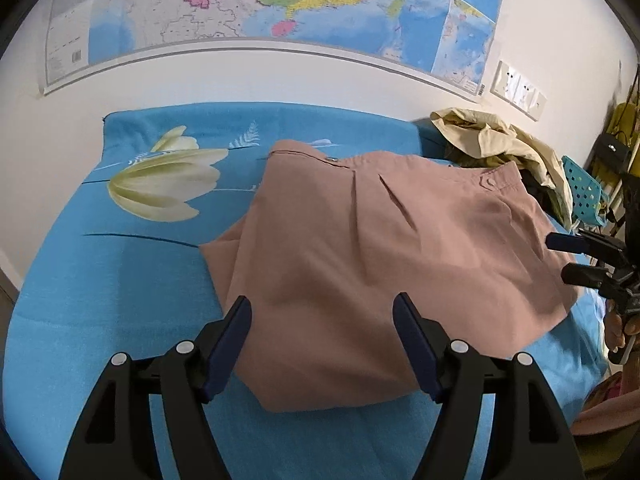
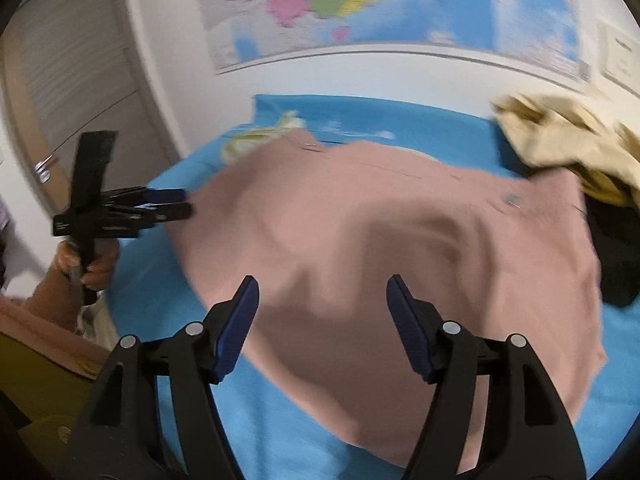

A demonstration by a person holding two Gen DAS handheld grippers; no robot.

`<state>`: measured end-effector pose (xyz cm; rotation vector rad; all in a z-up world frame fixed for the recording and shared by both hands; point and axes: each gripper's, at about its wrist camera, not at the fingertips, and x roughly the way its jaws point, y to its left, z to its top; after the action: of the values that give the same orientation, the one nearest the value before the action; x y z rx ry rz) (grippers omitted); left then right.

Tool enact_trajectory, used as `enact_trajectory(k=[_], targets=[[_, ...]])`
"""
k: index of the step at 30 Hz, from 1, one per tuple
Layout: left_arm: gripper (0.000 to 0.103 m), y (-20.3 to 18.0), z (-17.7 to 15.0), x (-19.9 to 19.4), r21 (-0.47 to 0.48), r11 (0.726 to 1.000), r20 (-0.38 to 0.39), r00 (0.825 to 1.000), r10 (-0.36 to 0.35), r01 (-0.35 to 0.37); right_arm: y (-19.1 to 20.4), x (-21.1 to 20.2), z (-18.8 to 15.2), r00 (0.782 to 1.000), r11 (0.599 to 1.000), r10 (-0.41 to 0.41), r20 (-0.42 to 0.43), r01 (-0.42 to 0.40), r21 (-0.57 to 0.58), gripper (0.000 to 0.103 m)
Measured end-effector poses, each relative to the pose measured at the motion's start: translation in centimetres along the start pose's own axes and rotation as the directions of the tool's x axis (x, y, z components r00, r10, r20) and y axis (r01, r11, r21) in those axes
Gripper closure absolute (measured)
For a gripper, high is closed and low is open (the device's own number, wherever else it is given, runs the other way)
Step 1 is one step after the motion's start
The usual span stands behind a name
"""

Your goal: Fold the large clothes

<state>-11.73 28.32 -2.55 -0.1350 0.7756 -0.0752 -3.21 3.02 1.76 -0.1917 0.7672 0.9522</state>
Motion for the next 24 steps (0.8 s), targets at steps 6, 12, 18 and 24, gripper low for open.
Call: enact_trajectory(k=[6,12,18,24], targets=[[0.033,-2.0,0.2,0.6,0.050,0.999,0.015,1.000,0.014,-0.015,1.8,5.2,-0.2,0.996,0.999,-0.008,-0.087,0.005,-0.035,0.038],[0.023,-4.5,0.4,1.8,0.118,0.992,0.007,0.999,-0.040,0.039,1.2,5.6,-1.1,0.995,1.000,-0.019,-0.095,0.019,-0.006,0.037],[0.023,-5.9,1.3,2.5,0.155,0.988,0.008,1.000,-0.014,0.013,-2.6,1.3,-0.2,0.992,0.987,-0.124,0.021,0.121,0.101,0.037],[0.023,-3.6,1.9,5.8,0.094,0.994,-0.109,0.991,0.074,-0.064,-9.5,0.7,-2.7,0.974,0.921,-0.223,-0.047,0.227,0.317,0.038]])
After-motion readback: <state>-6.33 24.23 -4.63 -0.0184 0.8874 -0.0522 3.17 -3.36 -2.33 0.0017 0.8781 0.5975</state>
